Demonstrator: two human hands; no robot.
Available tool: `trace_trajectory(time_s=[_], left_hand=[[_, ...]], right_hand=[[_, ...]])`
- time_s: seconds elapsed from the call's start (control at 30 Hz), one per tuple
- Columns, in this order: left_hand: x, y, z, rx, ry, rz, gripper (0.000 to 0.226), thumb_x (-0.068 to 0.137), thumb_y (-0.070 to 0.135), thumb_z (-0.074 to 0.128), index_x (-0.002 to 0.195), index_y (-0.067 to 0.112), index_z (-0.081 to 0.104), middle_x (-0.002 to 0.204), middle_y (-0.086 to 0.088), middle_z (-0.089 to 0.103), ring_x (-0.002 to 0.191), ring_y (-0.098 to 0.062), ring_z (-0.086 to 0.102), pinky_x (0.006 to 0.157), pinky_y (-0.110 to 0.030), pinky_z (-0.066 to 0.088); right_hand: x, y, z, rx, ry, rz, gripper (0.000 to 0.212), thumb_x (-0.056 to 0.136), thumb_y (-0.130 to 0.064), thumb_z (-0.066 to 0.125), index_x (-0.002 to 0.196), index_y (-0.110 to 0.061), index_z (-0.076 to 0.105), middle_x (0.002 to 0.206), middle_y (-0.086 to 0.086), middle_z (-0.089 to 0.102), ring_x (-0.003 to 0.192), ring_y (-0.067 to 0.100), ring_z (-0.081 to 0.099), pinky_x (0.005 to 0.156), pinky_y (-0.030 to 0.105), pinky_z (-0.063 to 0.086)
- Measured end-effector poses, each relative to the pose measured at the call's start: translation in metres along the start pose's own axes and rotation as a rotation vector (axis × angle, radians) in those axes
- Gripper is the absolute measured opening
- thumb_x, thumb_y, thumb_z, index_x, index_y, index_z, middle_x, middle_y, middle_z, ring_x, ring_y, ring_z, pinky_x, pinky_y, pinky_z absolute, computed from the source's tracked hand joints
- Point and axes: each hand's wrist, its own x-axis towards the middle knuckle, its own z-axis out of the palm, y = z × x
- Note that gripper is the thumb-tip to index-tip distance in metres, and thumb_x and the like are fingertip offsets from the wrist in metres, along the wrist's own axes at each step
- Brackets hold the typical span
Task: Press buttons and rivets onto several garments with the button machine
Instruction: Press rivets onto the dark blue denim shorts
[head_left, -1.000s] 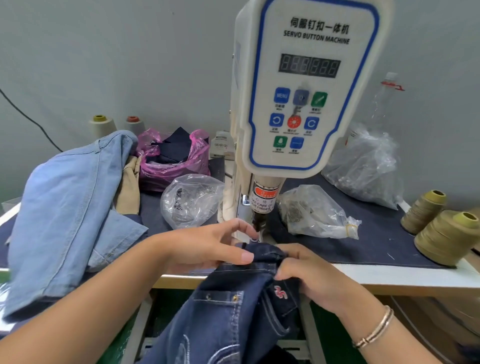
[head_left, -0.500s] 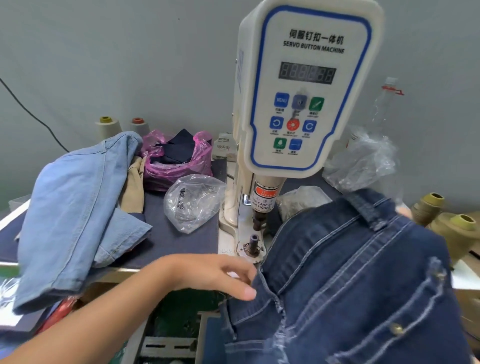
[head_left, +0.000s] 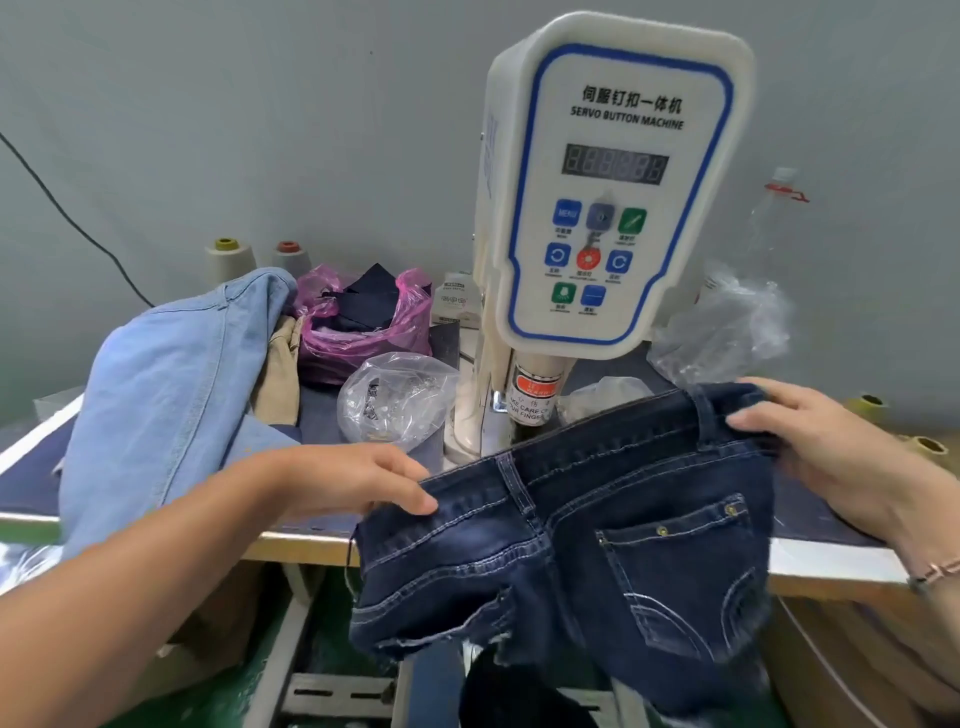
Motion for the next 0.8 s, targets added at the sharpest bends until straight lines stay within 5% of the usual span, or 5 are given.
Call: trace_trajectory(time_s=[0.1, 0.2, 0.47, 0.7, 0.8], left_hand=[[0.011, -0.013, 0.005, 0.124, 0.239, -0.019, 0.015, 0.083, 0.059, 0.062, 0.082, 0.046, 0.070, 0.087, 0.030, 0.067, 0.082, 0.012, 0.061, 0.080, -0.006, 0.041], [0.015, -0.022, 0.004, 0.238, 0.450, 0.156, 0.032, 0.081, 0.064, 0.051, 0.070, 0.034, 0.051, 0.068, 0.017, 0.044, 0.062, -0.001, 0.042, 0.071, -0.024, 0.037], [-0.019, 0.013, -0.008, 0.371, 0.089, -0.176, 0.066, 0.055, 0.072, 0.075, 0.096, 0.021, 0.070, 0.094, 0.008, 0.075, 0.085, -0.011, 0.071, 0.085, -0.031, 0.054], [-0.008, 0.011, 0.018, 0.406, 0.187, -0.082, 0.028, 0.085, 0.010, 0.069, 0.097, 0.032, 0.058, 0.091, 0.022, 0.068, 0.086, 0.006, 0.064, 0.074, -0.008, 0.046], [0.002, 0.007, 0.033, 0.223, 0.240, 0.000, 0.034, 0.083, 0.000, 0.063, 0.098, 0.030, 0.058, 0.080, 0.021, 0.069, 0.078, 0.004, 0.063, 0.070, -0.010, 0.045]], right_hand=[[0.003, 0.002, -0.001, -0.141, 0.003, 0.045, 0.023, 0.094, -0.009, 0.052, 0.104, -0.025, 0.065, 0.098, 0.006, 0.072, 0.091, 0.021, 0.069, 0.073, 0.034, 0.057], [-0.001, 0.000, -0.001, -0.095, -0.023, 0.027, 0.018, 0.094, -0.011, 0.051, 0.100, -0.024, 0.063, 0.103, 0.014, 0.069, 0.089, 0.028, 0.067, 0.075, 0.040, 0.052], [-0.021, -0.014, 0.013, 0.511, -0.176, -0.064, 0.041, 0.080, -0.019, 0.050, 0.116, -0.029, 0.067, 0.121, 0.008, 0.066, 0.100, 0.026, 0.068, 0.069, 0.035, 0.058], [-0.026, -0.041, 0.067, 0.824, -0.212, 0.086, 0.038, 0.094, 0.002, 0.032, 0.114, 0.000, 0.065, 0.083, 0.002, 0.075, 0.072, 0.010, 0.071, 0.055, 0.018, 0.055], [-0.032, -0.055, 0.101, 0.793, -0.365, -0.009, 0.041, 0.090, 0.013, 0.021, 0.104, 0.025, 0.058, 0.093, 0.043, 0.061, 0.088, 0.043, 0.067, 0.079, 0.033, 0.057]])
